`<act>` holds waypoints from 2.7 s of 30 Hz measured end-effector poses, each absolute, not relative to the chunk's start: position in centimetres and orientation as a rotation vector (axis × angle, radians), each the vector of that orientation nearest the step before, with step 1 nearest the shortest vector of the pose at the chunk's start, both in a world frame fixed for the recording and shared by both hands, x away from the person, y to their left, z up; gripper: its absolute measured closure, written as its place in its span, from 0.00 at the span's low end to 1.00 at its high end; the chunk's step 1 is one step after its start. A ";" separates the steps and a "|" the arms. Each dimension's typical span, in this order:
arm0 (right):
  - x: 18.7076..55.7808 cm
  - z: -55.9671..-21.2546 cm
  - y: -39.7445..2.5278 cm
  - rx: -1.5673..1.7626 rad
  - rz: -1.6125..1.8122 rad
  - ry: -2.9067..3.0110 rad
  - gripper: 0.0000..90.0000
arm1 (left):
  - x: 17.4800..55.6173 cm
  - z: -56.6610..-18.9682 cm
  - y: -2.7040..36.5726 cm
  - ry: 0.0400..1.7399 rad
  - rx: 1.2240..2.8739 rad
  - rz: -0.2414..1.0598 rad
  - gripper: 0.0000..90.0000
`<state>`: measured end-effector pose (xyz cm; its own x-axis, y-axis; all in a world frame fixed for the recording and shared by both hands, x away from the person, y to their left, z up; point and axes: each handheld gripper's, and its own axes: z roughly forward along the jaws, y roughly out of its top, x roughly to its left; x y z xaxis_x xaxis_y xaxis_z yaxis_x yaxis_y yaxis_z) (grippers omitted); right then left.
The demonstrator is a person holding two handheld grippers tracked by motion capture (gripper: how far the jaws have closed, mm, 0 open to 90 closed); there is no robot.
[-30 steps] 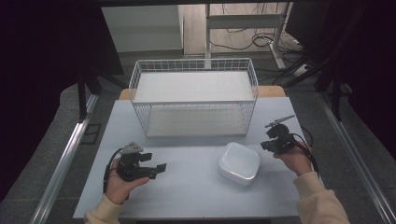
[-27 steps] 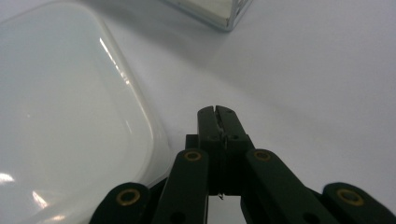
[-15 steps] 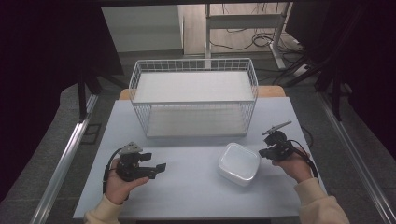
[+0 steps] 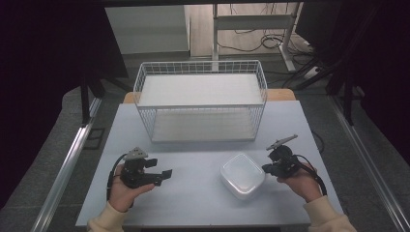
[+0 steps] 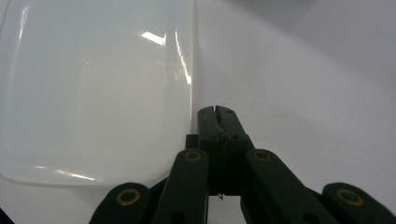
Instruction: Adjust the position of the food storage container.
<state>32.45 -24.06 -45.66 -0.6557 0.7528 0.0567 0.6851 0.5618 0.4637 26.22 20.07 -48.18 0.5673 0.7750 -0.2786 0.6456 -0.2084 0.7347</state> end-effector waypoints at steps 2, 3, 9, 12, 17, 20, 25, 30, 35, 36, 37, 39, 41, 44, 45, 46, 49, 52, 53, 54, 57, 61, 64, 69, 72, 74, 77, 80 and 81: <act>32.2 -45.7 -24.0 1.229 0.689 2.643 1.00 | 26.2 -48.2 20.1 1.145 1.930 0.187 0.23; 31.9 -45.7 -24.0 1.230 0.692 2.644 1.00 | 26.2 -48.2 20.1 1.146 1.930 0.187 0.23; 31.0 -45.8 -23.5 1.229 0.725 2.678 1.00 | 26.2 -48.2 20.1 1.149 1.931 0.187 0.23; 30.5 -45.9 -22.9 1.214 0.729 2.697 1.00 | 26.2 -48.1 20.0 1.148 1.931 0.190 0.23; 29.6 -46.0 -21.7 1.169 0.742 2.740 1.00 | 26.2 -48.2 20.1 1.149 1.933 0.189 0.23; 29.3 -46.1 -21.3 1.161 0.750 2.747 1.00 | 26.2 -48.2 20.1 1.150 1.933 0.189 0.23; 29.0 -46.3 -20.6 1.145 0.779 2.768 1.00 | 26.2 -48.3 20.0 1.150 1.935 0.188 0.23; 29.0 -46.5 -19.7 1.131 0.804 2.786 1.00 | 26.2 -48.3 20.0 1.152 1.933 0.186 0.23; 28.9 -46.9 -18.9 1.111 0.818 2.807 1.00 | 26.2 -48.3 20.1 1.154 1.935 0.188 0.23; 28.9 -46.9 -18.7 1.107 0.824 2.810 1.00 | 26.2 -48.3 20.1 1.154 1.935 0.189 0.23; 28.9 -46.9 -18.6 1.103 0.827 2.813 1.00 | 26.2 -48.3 20.1 1.155 1.935 0.189 0.23; 29.0 -46.9 -18.2 1.095 0.836 2.816 1.00 | 26.2 -48.4 20.1 1.155 1.934 0.189 0.23; 29.1 -47.0 -17.8 1.085 0.845 2.819 1.00 | 26.2 -48.4 20.1 1.157 1.934 0.188 0.23; 29.4 -47.2 -16.9 1.066 0.854 2.830 1.00 | 26.2 -48.4 20.1 1.158 1.934 0.188 0.23; 29.4 -47.2 -16.7 1.062 0.858 2.832 1.00 | 26.2 -48.4 20.1 1.159 1.934 0.188 0.23; 29.5 -47.3 -16.2 1.048 0.867 2.840 1.00 | 26.2 -48.4 20.1 1.158 1.933 0.188 0.23; 29.6 -47.5 -15.6 1.033 0.868 2.849 1.00 | 26.2 -48.4 20.2 1.155 1.934 0.190 0.23; 29.6 -47.7 -15.2 1.028 0.866 2.853 1.00 | 26.2 -48.4 20.2 1.157 1.936 0.189 0.23; 29.6 -47.7 -15.1 1.027 0.869 2.853 1.00 | 26.3 -48.4 20.1 1.157 1.937 0.188 0.23; 29.7 -47.8 -14.9 1.023 0.875 2.851 1.00 | 26.2 -48.4 20.1 1.156 1.938 0.189 0.23; 29.7 -47.9 -14.7 1.020 0.881 2.852 1.00 | 26.2 -48.4 20.0 1.155 1.939 0.190 0.23; 29.7 -48.0 -14.3 1.010 0.890 2.858 1.00 | 26.2 -48.4 20.1 1.157 1.936 0.191 0.23; 29.7 -48.0 -14.1 1.002 0.896 2.859 1.00 | 26.2 -48.4 20.1 1.158 1.936 0.191 0.23; 29.5 -47.9 -14.7 1.006 0.929 2.845 1.00 | 26.2 -48.4 20.2 1.163 1.927 0.189 0.23; 29.3 -47.5 -15.9 1.035 0.960 2.798 1.00 | 26.2 -48.3 20.2 1.165 1.920 0.186 0.23; 29.1 -47.2 -16.8 1.048 1.000 2.759 1.00 | 26.2 -48.3 20.3 1.166 1.918 0.183 0.23; 28.9 -46.9 -18.2 1.090 1.049 2.691 1.00 | 26.2 -48.3 20.3 1.171 1.916 0.177 0.23; 28.7 -46.9 -19.5 1.113 1.110 2.642 0.93 | 26.1 -48.2 20.3 1.173 1.909 0.172 0.23; 28.7 -46.9 -19.8 1.113 1.120 2.634 0.86 | 26.1 -48.2 20.4 1.175 1.906 0.171 0.23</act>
<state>28.66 -19.77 -46.95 -0.7351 0.6466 0.2037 0.5953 0.4718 0.6504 26.10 20.38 -48.19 0.5460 0.7809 -0.3035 0.6619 -0.1801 0.7276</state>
